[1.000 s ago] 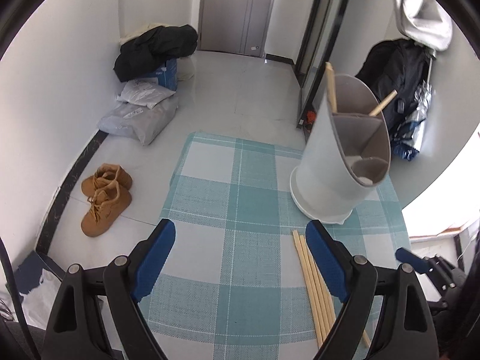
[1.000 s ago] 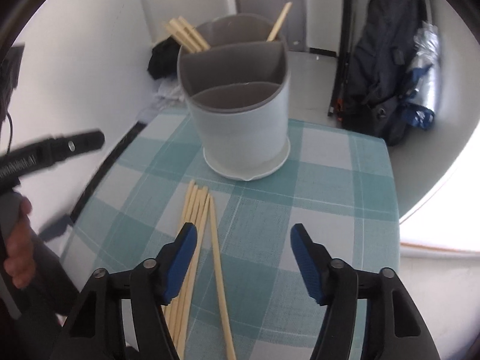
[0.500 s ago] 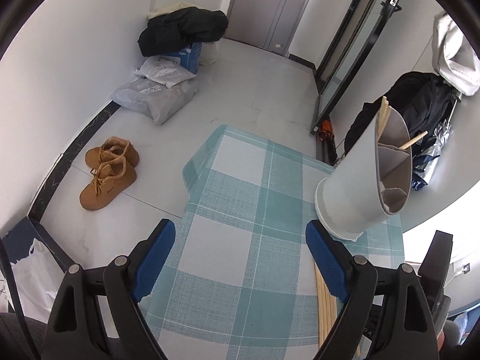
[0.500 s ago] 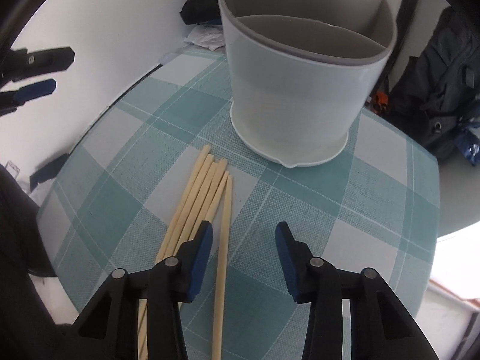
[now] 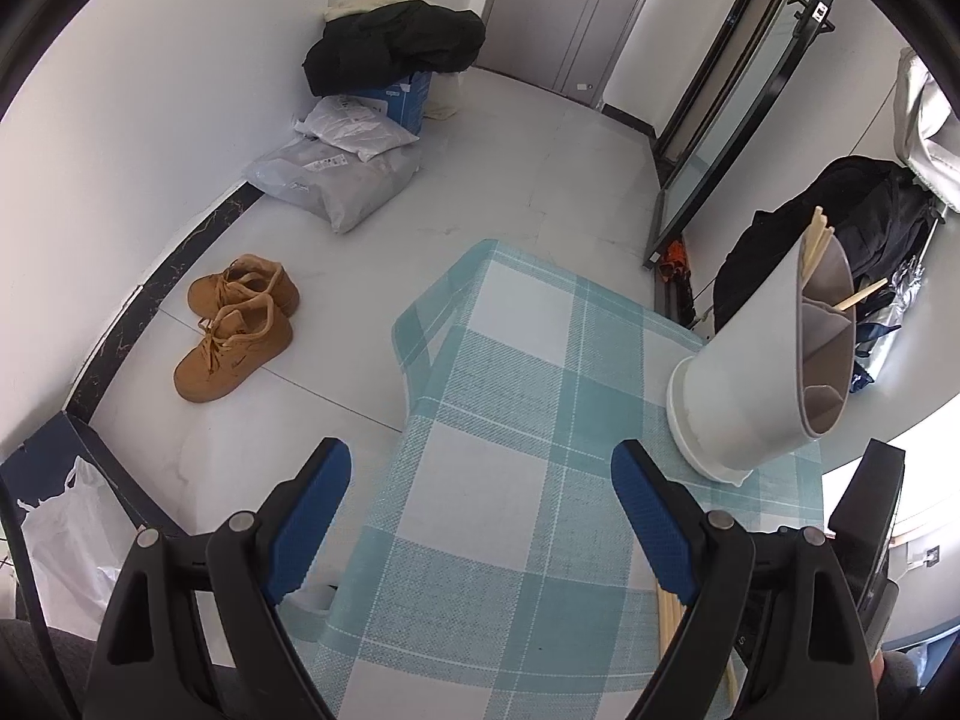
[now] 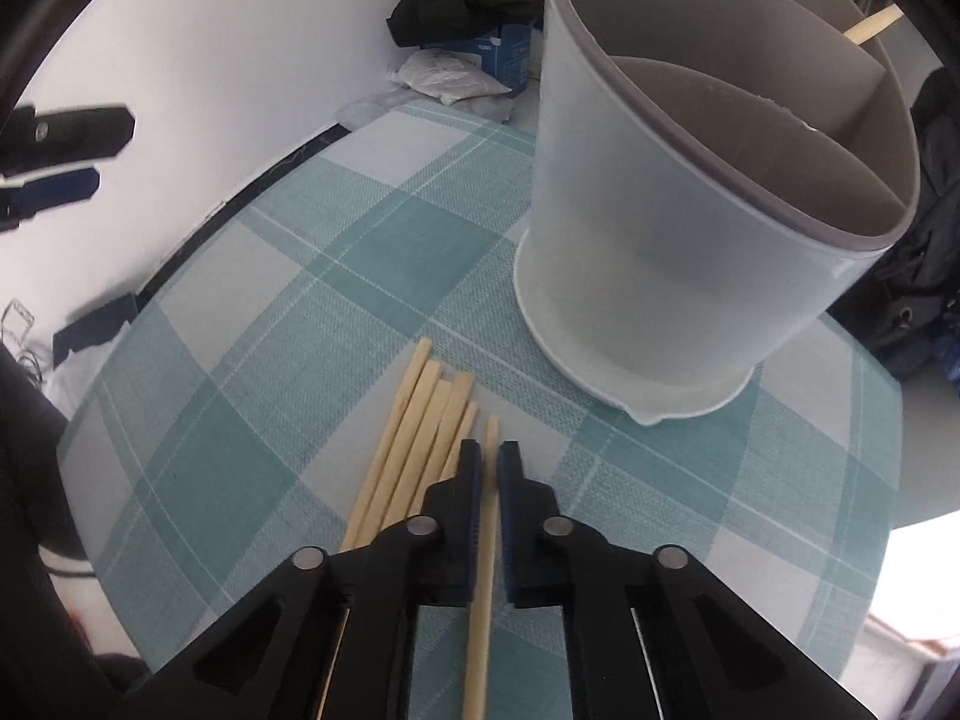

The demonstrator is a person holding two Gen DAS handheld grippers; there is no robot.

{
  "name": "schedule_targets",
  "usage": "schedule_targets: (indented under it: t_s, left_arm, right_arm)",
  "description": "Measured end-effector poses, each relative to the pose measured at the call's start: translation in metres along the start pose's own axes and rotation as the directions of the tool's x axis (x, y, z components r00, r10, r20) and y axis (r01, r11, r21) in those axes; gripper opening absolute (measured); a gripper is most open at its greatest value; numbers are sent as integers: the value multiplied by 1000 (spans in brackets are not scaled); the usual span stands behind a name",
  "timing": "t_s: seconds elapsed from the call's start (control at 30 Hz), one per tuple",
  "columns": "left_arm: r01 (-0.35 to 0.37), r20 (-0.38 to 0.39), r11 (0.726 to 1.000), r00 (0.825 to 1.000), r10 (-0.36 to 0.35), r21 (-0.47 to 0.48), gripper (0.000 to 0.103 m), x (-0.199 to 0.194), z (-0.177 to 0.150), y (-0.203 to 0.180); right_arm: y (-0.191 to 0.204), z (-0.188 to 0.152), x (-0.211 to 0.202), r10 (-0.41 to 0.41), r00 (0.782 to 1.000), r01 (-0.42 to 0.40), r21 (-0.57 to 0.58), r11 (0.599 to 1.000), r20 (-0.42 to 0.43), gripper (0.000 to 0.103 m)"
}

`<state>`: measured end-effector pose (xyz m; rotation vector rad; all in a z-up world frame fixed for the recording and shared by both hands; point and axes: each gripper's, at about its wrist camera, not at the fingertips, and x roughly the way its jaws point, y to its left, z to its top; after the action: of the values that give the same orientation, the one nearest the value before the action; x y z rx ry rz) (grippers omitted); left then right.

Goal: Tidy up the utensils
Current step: 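Lift the chopstick with the right gripper while the left gripper grasps one from the pile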

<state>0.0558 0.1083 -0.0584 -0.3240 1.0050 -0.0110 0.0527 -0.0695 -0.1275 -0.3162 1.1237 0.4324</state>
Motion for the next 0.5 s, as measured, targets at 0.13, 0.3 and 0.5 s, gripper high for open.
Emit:
schedule_targets:
  t_s: [0.13,0.3,0.5]
  left_arm:
    - [-20,-12,1000,1000,20,3,86,4,-3,1]
    - [12,-69,1000,998,-11,17,86,13,-15,-10]
    - [48,-123,987,992,-30,151,86,25,-32,-51]
  right_arm:
    - [-1,-5,-2,5,1000,-6,40,999,21,5]
    - [-24,-14,-42,54,990,-78,176,981,134,5]
    - [-59,-28,-77,109,953,-208,352,913,281,4]
